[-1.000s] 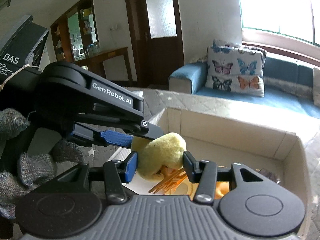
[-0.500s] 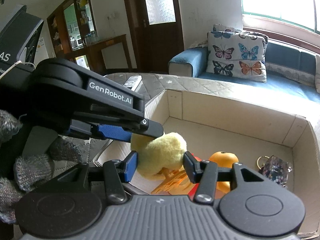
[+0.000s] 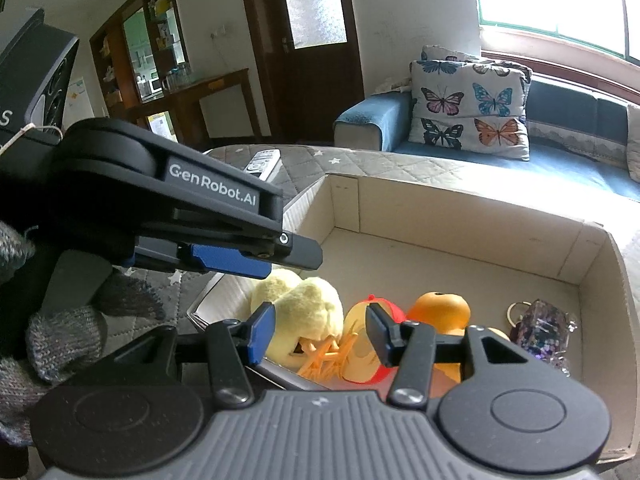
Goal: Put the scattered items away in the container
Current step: 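Carry the plush duck over the box and lower it inside, then open the right gripper and withdraw it up from the box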
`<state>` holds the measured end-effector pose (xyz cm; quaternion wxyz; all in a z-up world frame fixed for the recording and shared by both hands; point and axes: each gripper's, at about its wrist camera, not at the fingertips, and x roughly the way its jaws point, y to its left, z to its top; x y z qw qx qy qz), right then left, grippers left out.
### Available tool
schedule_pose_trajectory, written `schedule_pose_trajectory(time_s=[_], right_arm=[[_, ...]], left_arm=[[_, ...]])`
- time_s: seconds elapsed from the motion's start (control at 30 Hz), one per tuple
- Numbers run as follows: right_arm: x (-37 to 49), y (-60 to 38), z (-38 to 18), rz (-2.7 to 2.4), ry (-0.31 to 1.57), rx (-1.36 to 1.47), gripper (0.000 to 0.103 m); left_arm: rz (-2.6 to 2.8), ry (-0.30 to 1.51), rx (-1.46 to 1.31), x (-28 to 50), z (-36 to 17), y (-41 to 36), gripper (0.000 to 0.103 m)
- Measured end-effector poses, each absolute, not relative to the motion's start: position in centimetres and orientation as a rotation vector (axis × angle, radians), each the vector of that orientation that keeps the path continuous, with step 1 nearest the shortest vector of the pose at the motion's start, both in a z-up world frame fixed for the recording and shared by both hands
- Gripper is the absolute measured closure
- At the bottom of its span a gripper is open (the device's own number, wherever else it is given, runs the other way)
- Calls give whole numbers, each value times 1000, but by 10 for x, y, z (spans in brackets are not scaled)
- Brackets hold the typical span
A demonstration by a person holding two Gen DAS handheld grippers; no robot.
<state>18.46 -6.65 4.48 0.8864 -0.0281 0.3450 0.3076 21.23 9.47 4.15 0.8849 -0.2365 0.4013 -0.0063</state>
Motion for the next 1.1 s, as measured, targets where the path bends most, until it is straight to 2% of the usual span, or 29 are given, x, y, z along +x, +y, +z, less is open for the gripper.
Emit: schedule_pose_trajectory(time_s=[0.1, 0.3, 0.4, 0.63, 1.1], right_arm=[[180, -70, 47, 636, 707, -54, 47], [165, -79, 58, 623, 667, -65, 45], [155, -85, 63, 614, 642, -74, 34], [124, -96, 70, 587, 593, -95, 32], [86, -120, 70, 532, 561, -65, 3]], left_arm=[[-18, 815, -464, 207, 45, 91, 61], [-34, 767, -421, 190, 56, 82, 61], [-32, 738, -384, 179, 62, 76, 61], [-30, 692, -317, 153, 72, 63, 61], [-69, 704, -308, 112, 63, 46, 62]])
